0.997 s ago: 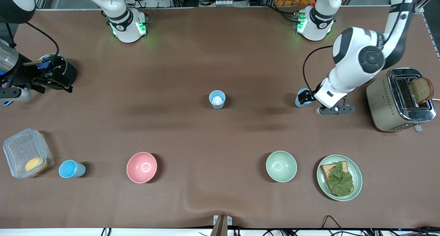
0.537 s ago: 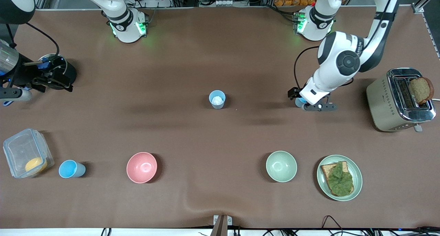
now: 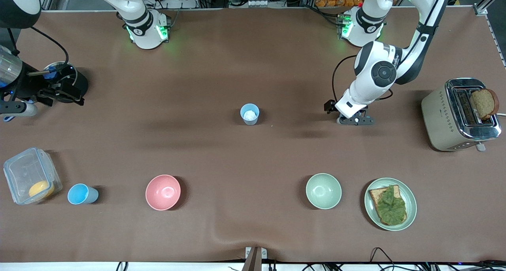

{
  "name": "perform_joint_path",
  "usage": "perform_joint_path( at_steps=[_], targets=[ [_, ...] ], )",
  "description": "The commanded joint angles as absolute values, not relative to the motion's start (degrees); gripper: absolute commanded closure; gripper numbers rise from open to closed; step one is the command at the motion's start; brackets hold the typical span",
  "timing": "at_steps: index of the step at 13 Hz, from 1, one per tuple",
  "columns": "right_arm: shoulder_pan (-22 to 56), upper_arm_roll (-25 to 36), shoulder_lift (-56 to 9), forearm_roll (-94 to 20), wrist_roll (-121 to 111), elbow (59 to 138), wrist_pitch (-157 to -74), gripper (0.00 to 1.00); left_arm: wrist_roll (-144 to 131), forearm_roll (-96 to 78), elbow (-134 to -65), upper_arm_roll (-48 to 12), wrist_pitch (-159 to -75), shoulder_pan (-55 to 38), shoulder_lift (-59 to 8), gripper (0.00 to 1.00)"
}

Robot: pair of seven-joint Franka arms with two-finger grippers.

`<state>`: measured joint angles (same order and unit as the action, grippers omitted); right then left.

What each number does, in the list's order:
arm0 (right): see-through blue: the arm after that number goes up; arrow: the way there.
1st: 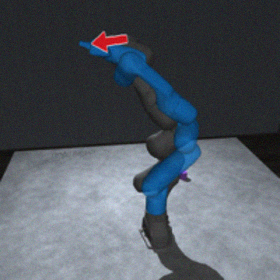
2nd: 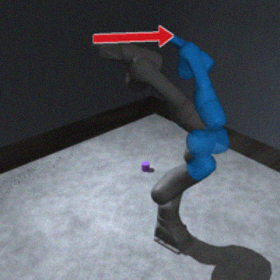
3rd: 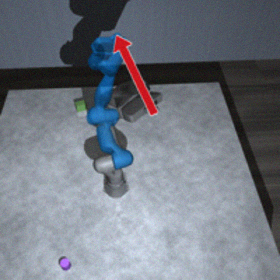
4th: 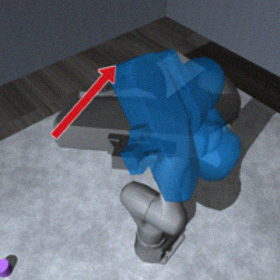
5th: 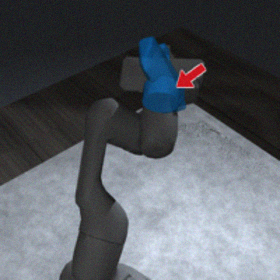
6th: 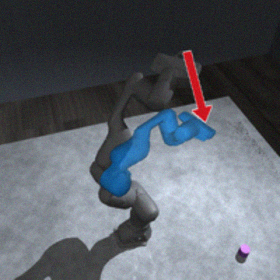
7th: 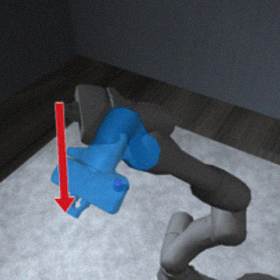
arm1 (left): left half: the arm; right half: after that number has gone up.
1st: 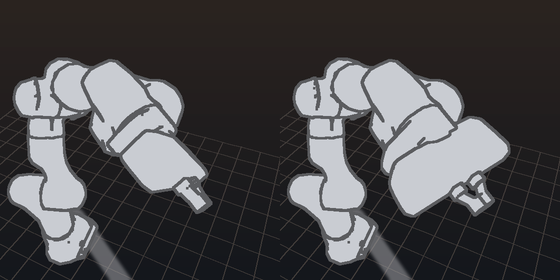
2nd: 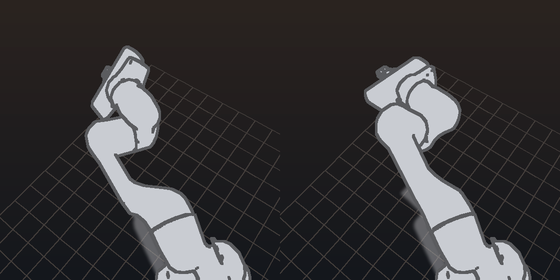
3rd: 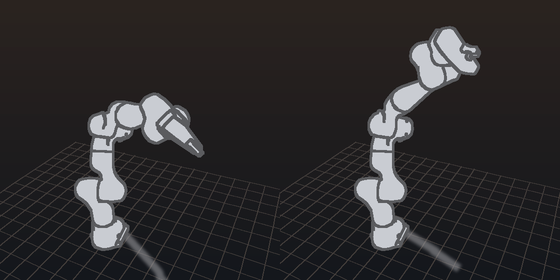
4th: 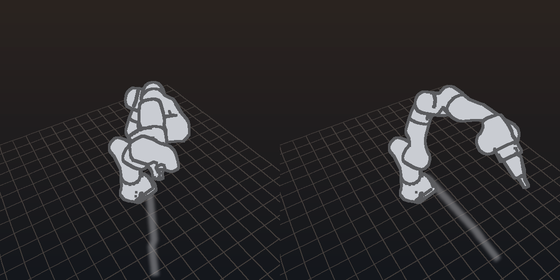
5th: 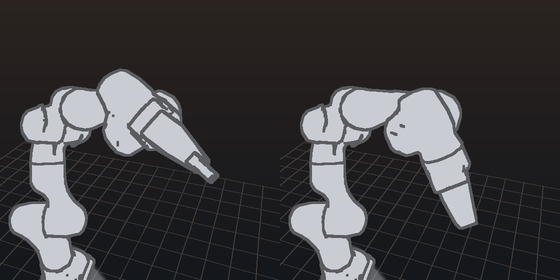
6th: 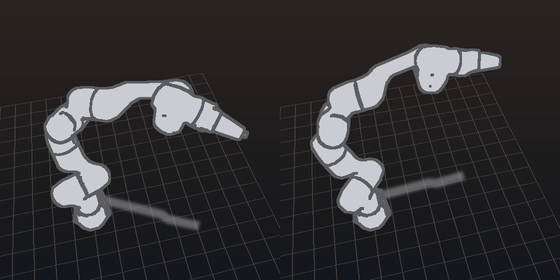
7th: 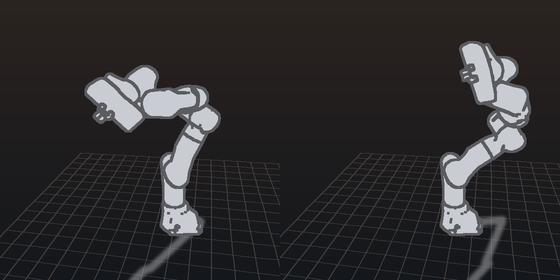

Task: Stack blue cups with both arms
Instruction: 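Lift the blue cup and carry it over the placed cup with the left gripper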

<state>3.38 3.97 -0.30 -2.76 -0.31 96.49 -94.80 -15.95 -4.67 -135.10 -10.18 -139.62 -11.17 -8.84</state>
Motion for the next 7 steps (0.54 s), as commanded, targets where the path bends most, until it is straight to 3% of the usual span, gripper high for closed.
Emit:
perform_joint_path(
  at_steps=[1, 6, 7],
  targets=[
    [1.93, 2.55, -0.44, -2.37, -0.26, 95.8, -94.04, 0.0, -16.52, -5.36, -136.67, -10.02, -140.8, -11.25, -8.17, 0.0],
    [1.85, 2.64, -0.53, -2.55, -0.18, 95.8, -94.04, 0.0, -15.74, -5.01, -137.11, -9.93, -141.33, -10.99, -8.96, 0.68],
    [1.76, 2.64, -0.53, -2.55, -0.26, 95.8, -94.04, 0.0, -15.21, -5.01, -137.2, -9.93, -141.33, -10.73, -8.96, 0.7]
  ],
)
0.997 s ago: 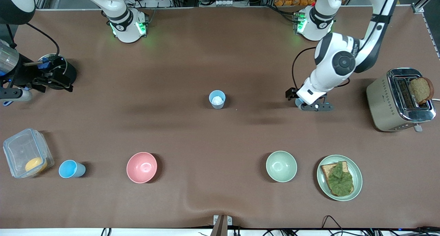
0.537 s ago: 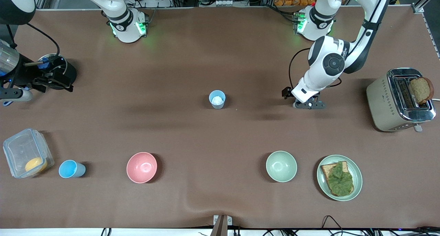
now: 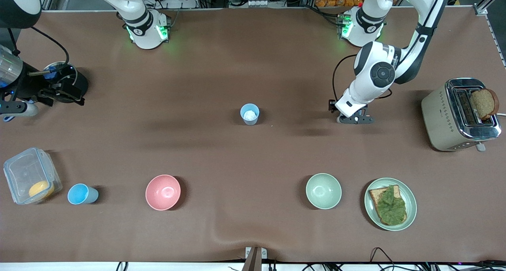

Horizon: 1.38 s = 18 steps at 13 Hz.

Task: Stack blue cups with both arms
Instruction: 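Lift the blue cup and carry it over the placed cup with the left gripper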

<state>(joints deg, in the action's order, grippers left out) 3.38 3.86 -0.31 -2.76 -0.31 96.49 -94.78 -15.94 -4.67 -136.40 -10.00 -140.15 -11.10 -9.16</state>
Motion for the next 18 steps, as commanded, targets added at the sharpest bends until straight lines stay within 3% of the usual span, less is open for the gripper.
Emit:
perform_joint_path(
  at_steps=[1, 2, 4, 10, 14, 18],
  targets=[
    [1.76, 2.55, -0.53, -2.55, -0.26, 95.8, -94.04, 0.0, -14.94, -4.92, -137.46, -9.84, -141.33, -10.29, -8.96, 0.7],
    [1.84, 2.55, -0.53, -2.55, -0.26, 95.8, -94.04, 0.0, -14.51, -4.75, -137.55, -9.76, -141.33, -9.5, -8.96, 0.75],
    [1.84, 2.55, -0.53, -2.55, -0.26, 95.89, -94.04, 0.0, -13.89, -4.83, -138.34, -9.67, -141.33, -9.14, -8.88, 1.0],
    [1.67, 2.64, -0.62, -2.55, -0.18, 95.89, -94.04, 0.0, -15.03, -4.83, -137.56, -9.67, -139.75, -9.23, -5.55, 1.0],
    [1.67, 2.64, -0.62, -2.64, -0.18, 95.98, -94.04, 0.0, -14.94, -5.36, -128.52, -10.28, -131.77, -10.28, -4.22, 1.0],
    [1.76, 2.64, -0.62, -2.55, -0.18, 95.98, -94.04, 0.0, -18.36, -6.68, -117.45, -10.28, -124.38, -17.56, -5.27, 1.0]
  ],
)
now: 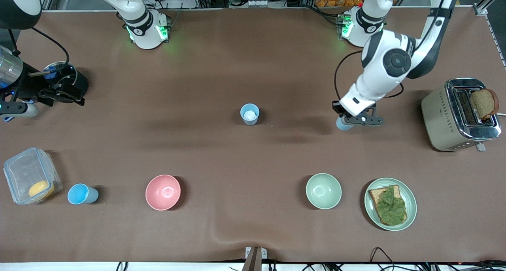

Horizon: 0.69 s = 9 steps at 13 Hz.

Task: Stack blue cups with both arms
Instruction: 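Lift the blue cup and carry it over the placed cup with the left gripper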

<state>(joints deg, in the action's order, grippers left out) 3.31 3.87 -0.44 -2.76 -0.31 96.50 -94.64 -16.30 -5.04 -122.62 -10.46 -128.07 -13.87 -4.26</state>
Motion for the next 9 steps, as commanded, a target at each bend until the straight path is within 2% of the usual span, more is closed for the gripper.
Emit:
perform_joint_path(
  at_steps=[1, 9],
  targets=[
    [1.76, 2.64, -0.62, -2.55, -0.18, 95.98, -94.04, 0.0, -19.67, -6.68, -115.42, -10.28, -123.58, -19.58, -6.14, 1.0],
    [1.76, 2.64, -0.88, -2.64, -0.18, 95.98, -94.04, 0.0, -32.93, -6.68, -100.03, -7.66, -118.92, -36.8, -16.77, 1.0]
  ],
)
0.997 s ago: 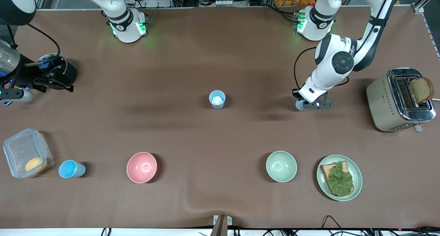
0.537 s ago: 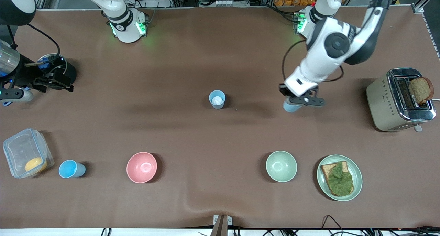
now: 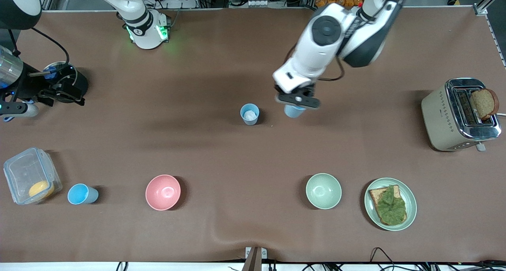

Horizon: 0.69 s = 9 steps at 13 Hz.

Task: Stack blue cups with both arms
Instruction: 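Lift the blue cup and carry it over the placed cup with the left gripper, then lower the held cup into the cup with the white ball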

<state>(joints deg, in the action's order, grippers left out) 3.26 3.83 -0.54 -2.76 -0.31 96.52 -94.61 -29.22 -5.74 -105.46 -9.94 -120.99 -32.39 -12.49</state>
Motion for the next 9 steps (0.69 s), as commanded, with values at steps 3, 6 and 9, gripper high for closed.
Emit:
perform_joint_path(
  at_steps=[3, 6, 9],
  targets=[
    [1.76, 2.64, -0.88, -2.64, -0.18, 95.89, -94.13, 0.0, -38.83, -6.77, -95.63, -4.76, -118.83, -42.79, -20.91, 1.0],
    [1.67, 2.64, -0.88, -2.55, -0.18, 95.98, -94.13, 0.0, -42.09, -6.85, -91.51, -2.82, -118.83, -46.74, -24.59, 1.0],
    [1.67, 2.55, -0.88, -2.64, -0.26, 95.98, -94.13, 0.0, -44.38, -6.94, -88.78, -0.27, -118.83, -50.27, -28.03, 1.0]
  ],
)
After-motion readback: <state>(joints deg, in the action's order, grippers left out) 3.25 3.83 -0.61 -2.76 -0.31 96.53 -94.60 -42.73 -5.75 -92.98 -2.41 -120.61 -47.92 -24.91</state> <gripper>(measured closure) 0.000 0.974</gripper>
